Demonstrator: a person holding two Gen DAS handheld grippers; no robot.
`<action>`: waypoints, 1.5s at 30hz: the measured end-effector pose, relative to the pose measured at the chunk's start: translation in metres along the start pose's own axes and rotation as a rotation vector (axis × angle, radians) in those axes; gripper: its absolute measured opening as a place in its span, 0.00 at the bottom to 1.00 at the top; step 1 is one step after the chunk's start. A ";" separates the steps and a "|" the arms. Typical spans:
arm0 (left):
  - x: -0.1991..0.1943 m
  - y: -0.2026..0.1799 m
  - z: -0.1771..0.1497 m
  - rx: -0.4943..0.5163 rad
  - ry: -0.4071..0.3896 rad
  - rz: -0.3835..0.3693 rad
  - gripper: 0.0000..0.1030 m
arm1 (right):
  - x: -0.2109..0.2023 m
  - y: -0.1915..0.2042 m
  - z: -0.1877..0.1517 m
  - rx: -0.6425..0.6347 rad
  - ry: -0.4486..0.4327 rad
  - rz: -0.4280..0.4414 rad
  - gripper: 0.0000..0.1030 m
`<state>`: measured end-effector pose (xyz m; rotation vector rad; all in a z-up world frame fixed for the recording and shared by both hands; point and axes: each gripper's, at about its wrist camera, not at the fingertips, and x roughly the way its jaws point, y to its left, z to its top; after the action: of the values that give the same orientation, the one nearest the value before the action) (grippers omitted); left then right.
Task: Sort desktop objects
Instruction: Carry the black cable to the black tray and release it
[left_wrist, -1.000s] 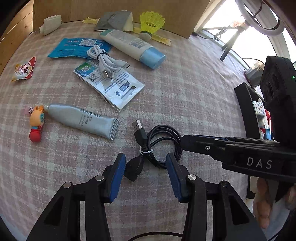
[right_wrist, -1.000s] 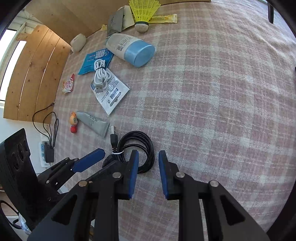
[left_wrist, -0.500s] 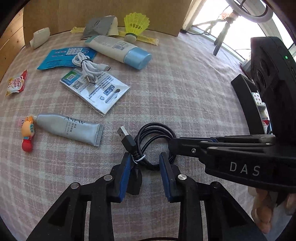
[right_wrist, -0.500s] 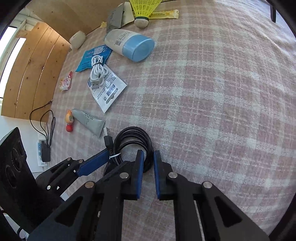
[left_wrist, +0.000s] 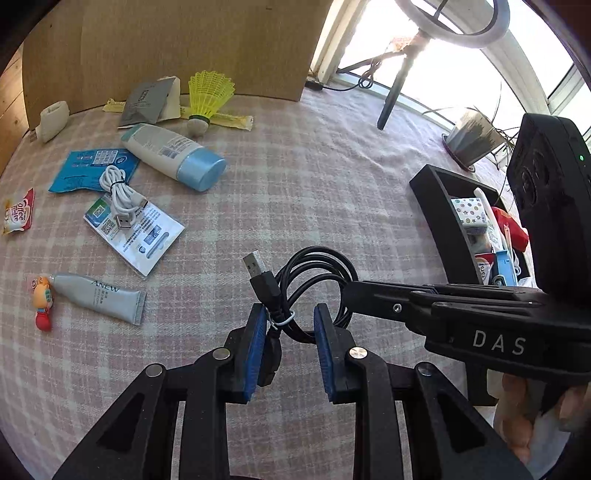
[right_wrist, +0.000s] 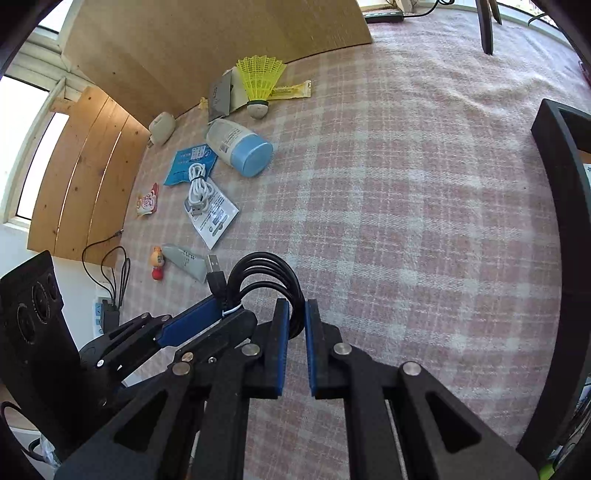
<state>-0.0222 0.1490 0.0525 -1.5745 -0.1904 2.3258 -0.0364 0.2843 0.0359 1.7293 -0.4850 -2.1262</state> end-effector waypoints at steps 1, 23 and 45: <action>0.000 -0.008 0.003 0.010 -0.001 -0.006 0.23 | -0.008 -0.005 -0.001 0.004 -0.015 -0.001 0.09; 0.029 -0.259 0.029 0.352 0.038 -0.201 0.23 | -0.198 -0.183 -0.049 0.261 -0.300 -0.146 0.09; 0.016 -0.314 0.036 0.393 0.036 -0.261 0.25 | -0.274 -0.233 -0.063 0.338 -0.431 -0.190 0.12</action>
<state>-0.0005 0.4515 0.1429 -1.3091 0.0647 1.9854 0.0639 0.6167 0.1476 1.5199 -0.8705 -2.6994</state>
